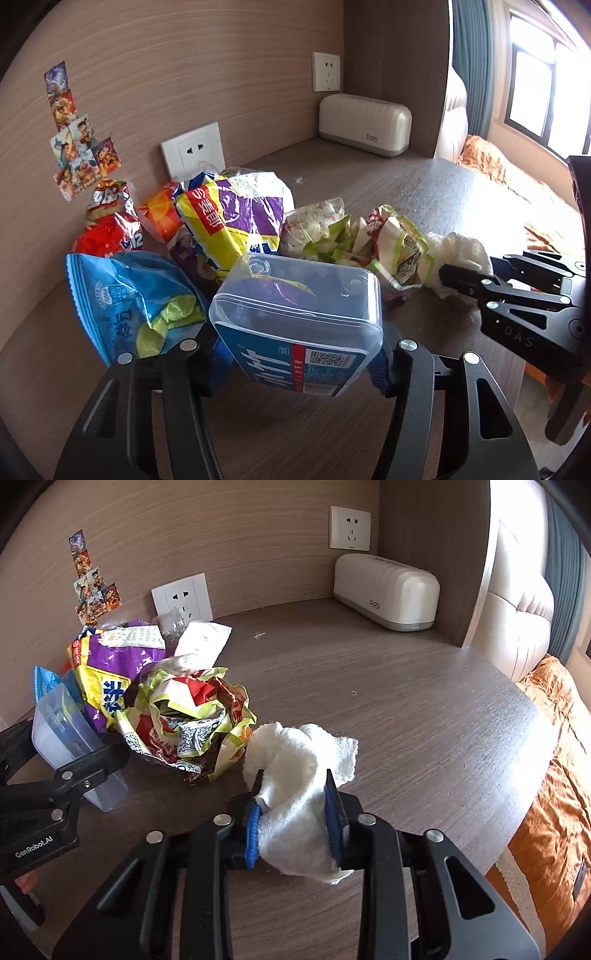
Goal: Collect trash
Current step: 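Carry the plastic box and tissue with both grippers over the white bin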
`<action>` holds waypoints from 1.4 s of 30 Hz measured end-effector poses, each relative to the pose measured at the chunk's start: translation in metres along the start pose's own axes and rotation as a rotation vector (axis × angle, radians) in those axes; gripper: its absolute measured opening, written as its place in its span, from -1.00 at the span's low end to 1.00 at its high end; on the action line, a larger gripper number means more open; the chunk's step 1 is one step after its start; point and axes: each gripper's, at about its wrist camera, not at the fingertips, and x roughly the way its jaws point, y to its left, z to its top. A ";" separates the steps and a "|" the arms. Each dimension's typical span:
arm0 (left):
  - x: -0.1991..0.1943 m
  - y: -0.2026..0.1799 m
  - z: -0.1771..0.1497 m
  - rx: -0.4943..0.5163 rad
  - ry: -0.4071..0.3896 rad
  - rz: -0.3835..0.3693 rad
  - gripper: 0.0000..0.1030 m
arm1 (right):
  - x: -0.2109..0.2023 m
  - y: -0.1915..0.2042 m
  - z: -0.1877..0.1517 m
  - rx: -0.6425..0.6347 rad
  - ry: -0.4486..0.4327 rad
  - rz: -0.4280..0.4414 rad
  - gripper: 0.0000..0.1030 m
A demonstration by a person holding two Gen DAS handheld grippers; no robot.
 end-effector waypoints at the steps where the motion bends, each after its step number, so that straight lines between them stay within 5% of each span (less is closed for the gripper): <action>1: -0.003 -0.001 0.000 -0.001 -0.003 0.000 0.13 | -0.004 -0.003 0.001 0.016 -0.003 0.012 -0.52; 15: -0.071 -0.054 0.005 0.042 -0.064 -0.040 0.13 | -0.110 -0.048 -0.010 0.130 -0.141 -0.018 -0.53; 30: -0.085 -0.230 -0.036 0.279 -0.036 -0.398 0.14 | -0.201 -0.131 -0.123 0.312 -0.101 -0.250 -0.53; 42: -0.042 -0.347 -0.100 0.466 0.100 -0.613 0.14 | -0.210 -0.186 -0.205 0.480 -0.022 -0.324 -0.52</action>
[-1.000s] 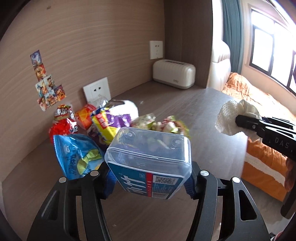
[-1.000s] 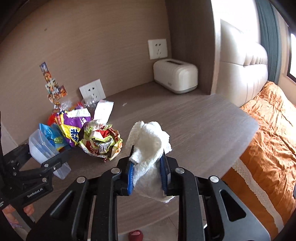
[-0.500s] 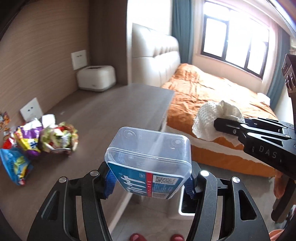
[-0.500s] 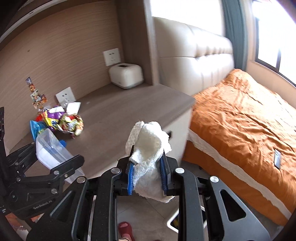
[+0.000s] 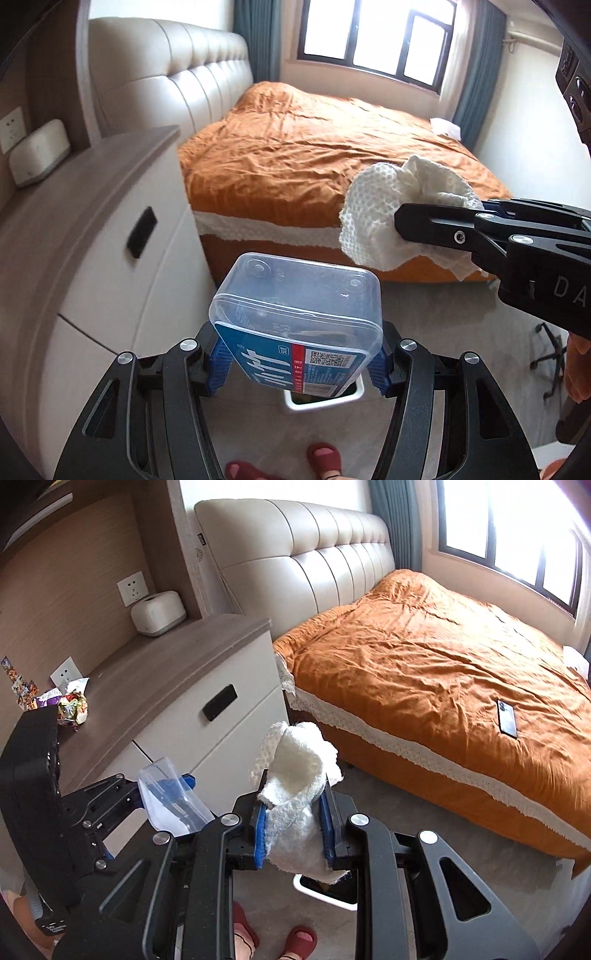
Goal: Collect trash
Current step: 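Carry the plastic box and tissue with both grippers over the white bin, then open both grippers to drop the box and tissue into the bin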
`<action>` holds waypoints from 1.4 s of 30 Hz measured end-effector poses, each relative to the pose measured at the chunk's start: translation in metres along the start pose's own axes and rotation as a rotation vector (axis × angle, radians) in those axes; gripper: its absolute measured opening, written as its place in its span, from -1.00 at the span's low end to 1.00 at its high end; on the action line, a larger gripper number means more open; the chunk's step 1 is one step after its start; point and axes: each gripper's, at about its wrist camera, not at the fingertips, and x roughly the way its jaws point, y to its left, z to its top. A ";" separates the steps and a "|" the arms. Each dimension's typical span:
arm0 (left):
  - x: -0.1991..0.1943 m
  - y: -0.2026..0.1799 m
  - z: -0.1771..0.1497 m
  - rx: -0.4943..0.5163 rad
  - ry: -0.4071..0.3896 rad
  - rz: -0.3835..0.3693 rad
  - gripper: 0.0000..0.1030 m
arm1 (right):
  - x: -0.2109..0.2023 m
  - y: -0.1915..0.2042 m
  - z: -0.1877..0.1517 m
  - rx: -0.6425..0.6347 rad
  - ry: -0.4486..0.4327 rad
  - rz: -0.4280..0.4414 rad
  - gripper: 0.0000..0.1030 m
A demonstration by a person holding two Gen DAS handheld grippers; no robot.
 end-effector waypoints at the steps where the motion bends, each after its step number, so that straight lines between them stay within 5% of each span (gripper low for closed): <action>1: 0.012 -0.003 -0.003 0.004 0.019 -0.020 0.14 | 0.007 -0.008 -0.006 0.019 0.016 0.001 -0.52; 7: 0.093 -0.017 -0.037 0.048 0.113 -0.103 0.14 | 0.057 -0.048 -0.034 0.126 0.102 0.027 -0.51; 23: 0.265 -0.016 -0.121 0.102 0.230 -0.152 0.22 | 0.227 -0.105 -0.133 0.214 0.258 -0.010 -0.48; 24: 0.271 -0.017 -0.125 0.102 0.236 -0.153 0.67 | 0.234 -0.109 -0.140 0.220 0.260 -0.015 -0.33; 25: 0.274 -0.017 -0.130 0.104 0.241 -0.156 0.90 | 0.241 -0.113 -0.145 0.229 0.265 -0.017 0.28; 27: 0.284 -0.013 -0.134 0.091 0.238 -0.154 0.91 | 0.252 -0.121 -0.155 0.248 0.279 -0.042 0.83; 28: 0.289 -0.012 -0.136 0.089 0.253 -0.147 0.91 | 0.258 -0.125 -0.159 0.258 0.286 -0.040 0.91; 34: 0.293 -0.011 -0.130 0.107 0.268 -0.104 0.91 | 0.260 -0.138 -0.161 0.291 0.298 -0.067 0.91; 42: 0.245 -0.008 -0.092 0.066 0.232 -0.092 0.91 | 0.212 -0.121 -0.127 0.257 0.224 -0.081 0.91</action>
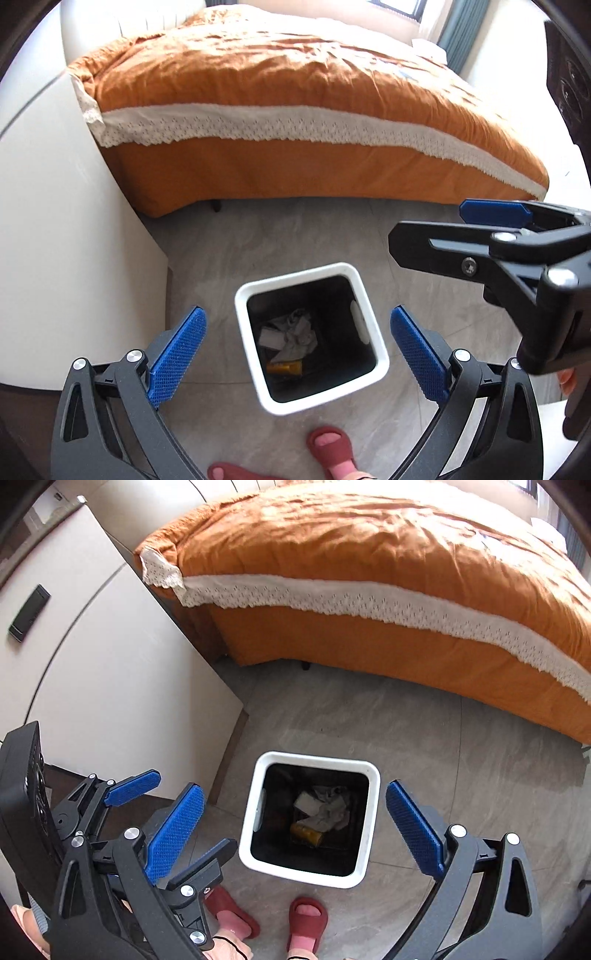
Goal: Collect trash
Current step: 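Open both grippers to drop the box and tissue into the bin, then grasp the blue chip bag with the left gripper while the right grasps crumpled wrappers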
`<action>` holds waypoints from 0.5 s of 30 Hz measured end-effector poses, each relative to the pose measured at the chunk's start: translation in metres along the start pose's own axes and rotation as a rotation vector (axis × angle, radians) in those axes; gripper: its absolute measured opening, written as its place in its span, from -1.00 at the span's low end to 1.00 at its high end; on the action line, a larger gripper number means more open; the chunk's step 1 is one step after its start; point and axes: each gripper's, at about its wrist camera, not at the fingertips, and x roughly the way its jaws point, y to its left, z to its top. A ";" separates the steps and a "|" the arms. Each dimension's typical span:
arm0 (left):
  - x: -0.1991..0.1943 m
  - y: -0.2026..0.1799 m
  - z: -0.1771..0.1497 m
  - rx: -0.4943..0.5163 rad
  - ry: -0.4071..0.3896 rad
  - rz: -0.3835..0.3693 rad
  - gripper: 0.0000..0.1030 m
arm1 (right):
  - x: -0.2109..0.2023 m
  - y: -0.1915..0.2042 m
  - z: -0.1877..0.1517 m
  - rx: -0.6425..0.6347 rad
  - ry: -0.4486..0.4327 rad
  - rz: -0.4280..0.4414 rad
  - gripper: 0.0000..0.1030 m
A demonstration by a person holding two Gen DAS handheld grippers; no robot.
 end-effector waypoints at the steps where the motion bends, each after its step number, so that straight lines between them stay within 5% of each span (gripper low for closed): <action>1: -0.011 0.001 0.005 -0.012 -0.009 0.005 0.91 | -0.011 0.004 0.003 -0.006 -0.015 0.002 0.91; 15: -0.180 0.008 0.040 -0.066 -0.155 0.105 0.91 | -0.153 0.071 0.039 -0.071 -0.191 0.069 0.91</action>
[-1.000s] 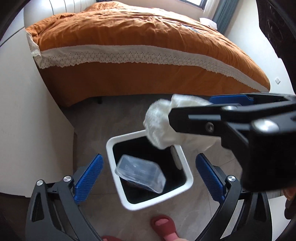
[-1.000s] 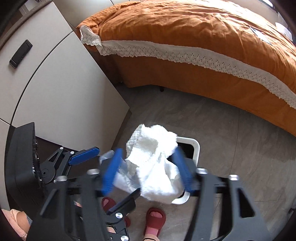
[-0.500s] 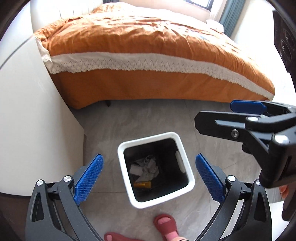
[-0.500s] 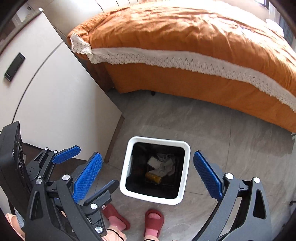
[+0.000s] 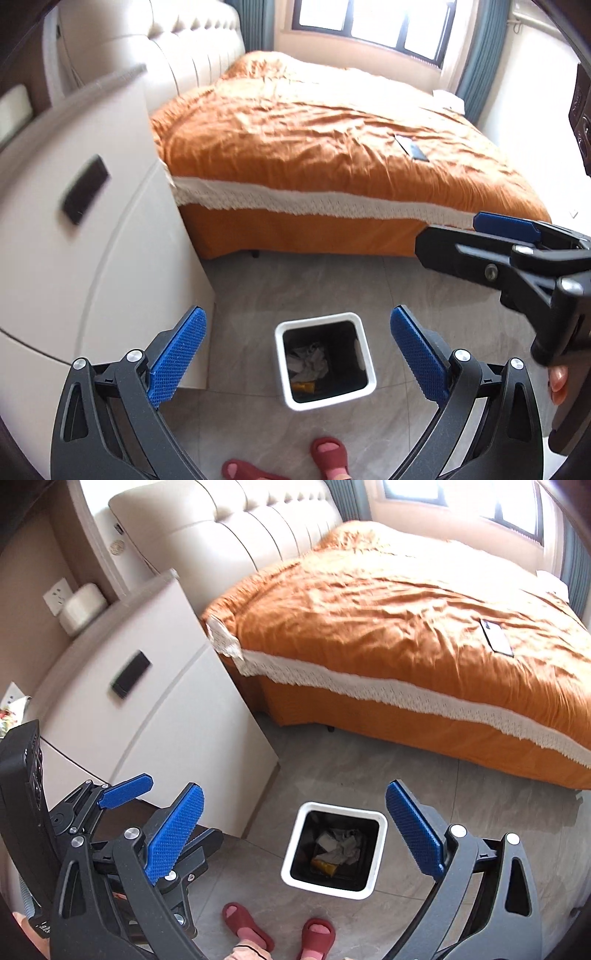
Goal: Collect trash
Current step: 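Grasp the blue chip bag with the left gripper while the right grasps crumpled wrappers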
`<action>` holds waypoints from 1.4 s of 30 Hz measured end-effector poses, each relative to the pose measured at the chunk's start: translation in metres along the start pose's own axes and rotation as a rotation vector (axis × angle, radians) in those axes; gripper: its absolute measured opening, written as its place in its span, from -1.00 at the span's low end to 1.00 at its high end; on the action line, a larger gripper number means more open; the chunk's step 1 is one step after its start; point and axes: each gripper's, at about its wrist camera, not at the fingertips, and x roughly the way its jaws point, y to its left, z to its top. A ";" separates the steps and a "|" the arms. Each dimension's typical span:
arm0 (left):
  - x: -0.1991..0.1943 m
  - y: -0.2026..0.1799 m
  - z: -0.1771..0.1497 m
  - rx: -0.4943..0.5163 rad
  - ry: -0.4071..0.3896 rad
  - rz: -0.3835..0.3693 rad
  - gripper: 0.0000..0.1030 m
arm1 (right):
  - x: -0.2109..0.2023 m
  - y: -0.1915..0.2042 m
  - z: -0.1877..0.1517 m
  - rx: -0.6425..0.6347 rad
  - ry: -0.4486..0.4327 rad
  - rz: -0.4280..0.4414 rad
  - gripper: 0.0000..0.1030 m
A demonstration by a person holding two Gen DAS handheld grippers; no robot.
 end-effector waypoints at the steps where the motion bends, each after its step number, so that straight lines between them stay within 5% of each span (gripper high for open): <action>1: -0.013 0.002 0.003 -0.002 -0.011 0.010 0.91 | -0.011 0.008 0.006 -0.005 -0.018 0.014 0.91; 9: -0.134 0.044 0.016 -0.123 -0.135 0.142 0.91 | -0.075 0.083 0.051 -0.124 -0.136 0.134 0.91; 21: -0.264 0.139 -0.011 -0.327 -0.268 0.415 0.90 | -0.108 0.219 0.076 -0.359 -0.204 0.345 0.91; 32: -0.327 0.196 -0.047 -0.450 -0.354 0.564 0.90 | -0.113 0.325 0.074 -0.547 -0.168 0.514 0.91; 42: -0.347 0.258 -0.083 -0.529 -0.321 0.702 0.90 | -0.074 0.388 0.063 -0.635 -0.098 0.563 0.91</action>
